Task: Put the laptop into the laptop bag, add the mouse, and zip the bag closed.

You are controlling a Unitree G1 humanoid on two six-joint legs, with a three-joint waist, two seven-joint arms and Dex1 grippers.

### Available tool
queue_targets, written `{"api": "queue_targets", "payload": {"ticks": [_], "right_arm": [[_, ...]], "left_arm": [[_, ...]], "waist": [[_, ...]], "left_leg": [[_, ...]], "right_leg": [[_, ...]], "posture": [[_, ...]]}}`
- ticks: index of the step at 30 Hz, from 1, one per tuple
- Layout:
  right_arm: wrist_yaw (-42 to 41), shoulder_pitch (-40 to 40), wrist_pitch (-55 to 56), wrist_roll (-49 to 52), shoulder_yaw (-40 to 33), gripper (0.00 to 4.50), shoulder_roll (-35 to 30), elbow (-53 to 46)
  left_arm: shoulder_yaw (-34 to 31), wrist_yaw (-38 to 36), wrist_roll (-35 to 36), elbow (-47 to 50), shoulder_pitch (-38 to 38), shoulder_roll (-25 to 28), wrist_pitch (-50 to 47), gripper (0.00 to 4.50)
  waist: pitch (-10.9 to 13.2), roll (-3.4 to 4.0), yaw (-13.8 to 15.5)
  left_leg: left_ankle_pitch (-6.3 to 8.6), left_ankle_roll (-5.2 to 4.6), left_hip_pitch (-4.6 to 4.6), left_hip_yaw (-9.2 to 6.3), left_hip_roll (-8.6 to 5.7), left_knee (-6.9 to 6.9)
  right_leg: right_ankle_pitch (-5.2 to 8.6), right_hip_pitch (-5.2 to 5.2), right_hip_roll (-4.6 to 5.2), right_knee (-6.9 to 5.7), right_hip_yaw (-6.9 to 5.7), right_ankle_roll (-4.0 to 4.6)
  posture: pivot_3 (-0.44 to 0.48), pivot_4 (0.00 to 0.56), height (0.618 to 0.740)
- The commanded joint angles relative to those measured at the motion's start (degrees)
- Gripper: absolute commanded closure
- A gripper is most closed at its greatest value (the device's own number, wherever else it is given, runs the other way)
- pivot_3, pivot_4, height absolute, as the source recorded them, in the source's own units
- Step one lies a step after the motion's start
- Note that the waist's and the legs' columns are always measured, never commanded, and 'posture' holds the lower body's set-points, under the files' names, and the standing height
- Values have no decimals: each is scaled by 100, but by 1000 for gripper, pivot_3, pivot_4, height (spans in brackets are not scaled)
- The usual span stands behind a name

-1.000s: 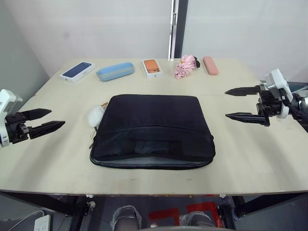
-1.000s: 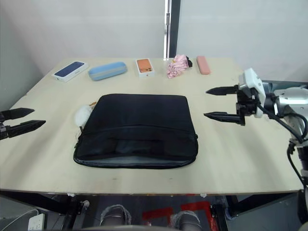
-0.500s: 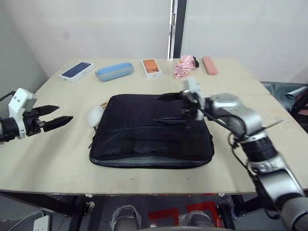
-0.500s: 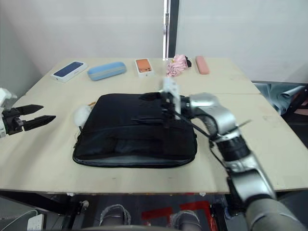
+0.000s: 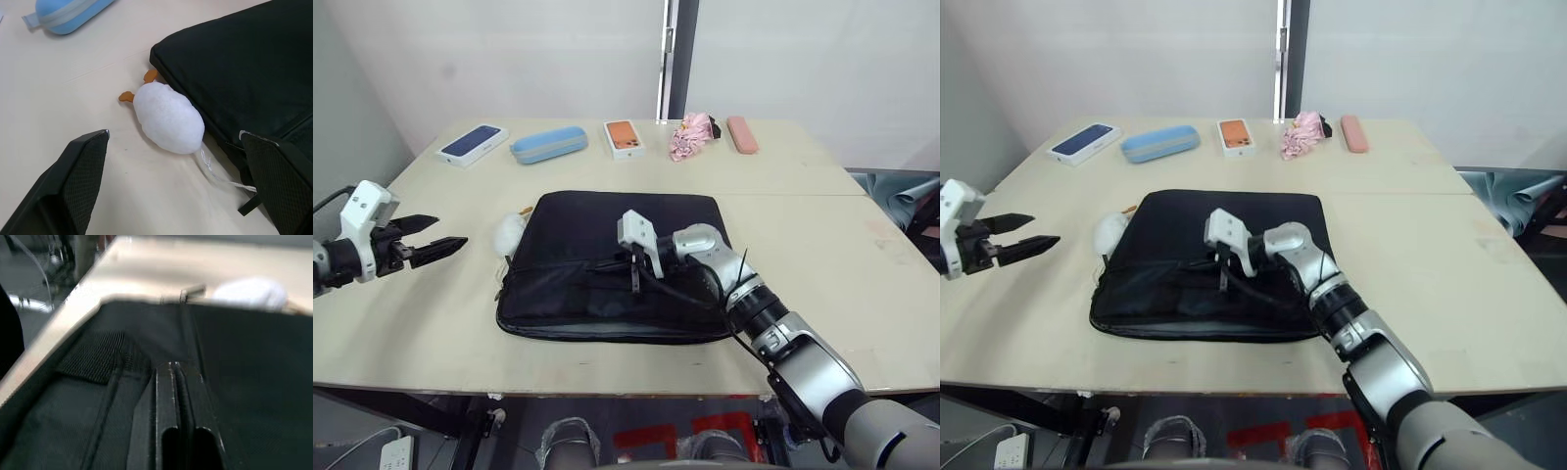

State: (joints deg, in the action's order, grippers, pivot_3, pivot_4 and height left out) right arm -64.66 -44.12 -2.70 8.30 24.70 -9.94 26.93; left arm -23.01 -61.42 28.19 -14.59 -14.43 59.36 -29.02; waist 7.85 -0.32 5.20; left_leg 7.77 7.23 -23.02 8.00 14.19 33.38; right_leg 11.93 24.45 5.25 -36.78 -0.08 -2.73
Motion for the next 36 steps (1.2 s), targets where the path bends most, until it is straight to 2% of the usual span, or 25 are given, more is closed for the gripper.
{"api": "queue_targets", "payload": {"ticks": [1, 5, 9, 16, 20, 22, 27, 33, 36], "right_arm": [[25, 217, 232, -431, 220, 4474, -10, 313], [250, 278, 433, -746, 225, 4474, -69, 530], [317, 369, 397, -762, 134, 4474, -51, 493], [410, 373, 266, -714, 1, 4474, -50, 435], [432, 341, 256, -747, -13, 4474, -81, 432], [433, 327, 233, -749, -12, 4500, -81, 439], [434, 302, 221, -755, -6, 4500, -61, 462], [466, 295, 202, -777, 24, 4500, 0, 529], [511, 275, 112, -753, -1, 4500, 72, 574]], "left_arm": [[252, 153, -194, -303, -486, -111, 107, 0], [733, 221, -577, -1164, -1230, -454, 473, 0], [1015, 289, -837, -2157, -1997, -847, 687, 0], [1494, 356, -1521, -3948, -2956, -1296, 1372, 0], [1767, 251, -1898, -4606, -3189, -1480, 1681, 0], [1766, 252, -1958, -4788, -3280, -1512, 1790, 520], [1693, 166, -2019, -4958, -3347, -1464, 1890, 2289], [1456, -315, -1780, -4556, -2996, -1218, 1942, 4355], [1172, -451, -1498, -4138, -2764, -1084, 1795, 4436]], "waist": [[-12, -17, -5], [-18, -23, -10], [-20, -27, 7], [-22, -30, 5], [-22, -29, 4], [-22, -29, 4], [-21, -27, 19], [-20, -26, 7], [-19, -24, -9]], "left_leg": [[0, 0, 6, -1, 0, 1], [-1, 3, 32, -6, -1, 10], [1, 6, 103, -10, -3, 11], [0, 8, 102, -21, -3, 9], [0, 8, 100, -22, -4, 10], [0, 9, 100, -23, -4, 9], [1, 10, 101, -27, -3, -1], [3, 12, 102, -32, -3, -15], [3, 17, 100, -33, 0, -21]], "right_leg": [[0, -4, 0, -6, 0, 0], [0, -29, 1, -21, 2, 0], [1, -96, 4, -28, 3, -1], [-2, -97, 2, -31, 0, 3], [-2, -97, 2, -26, -1, 3], [-2, -97, 2, -26, -1, 3], [-2, -97, 3, -26, -2, 3], [-2, -95, 3, -25, -1, 3], [-2, -86, 4, -21, -1, 3]], "posture": [[0, 150, 740], [0, 150, 740], [0, 150, 740], [0, 150, 740], [0, 150, 740], [0, 150, 740], [0, 150, 740], [0, 150, 740], [0, 150, 740]]}}
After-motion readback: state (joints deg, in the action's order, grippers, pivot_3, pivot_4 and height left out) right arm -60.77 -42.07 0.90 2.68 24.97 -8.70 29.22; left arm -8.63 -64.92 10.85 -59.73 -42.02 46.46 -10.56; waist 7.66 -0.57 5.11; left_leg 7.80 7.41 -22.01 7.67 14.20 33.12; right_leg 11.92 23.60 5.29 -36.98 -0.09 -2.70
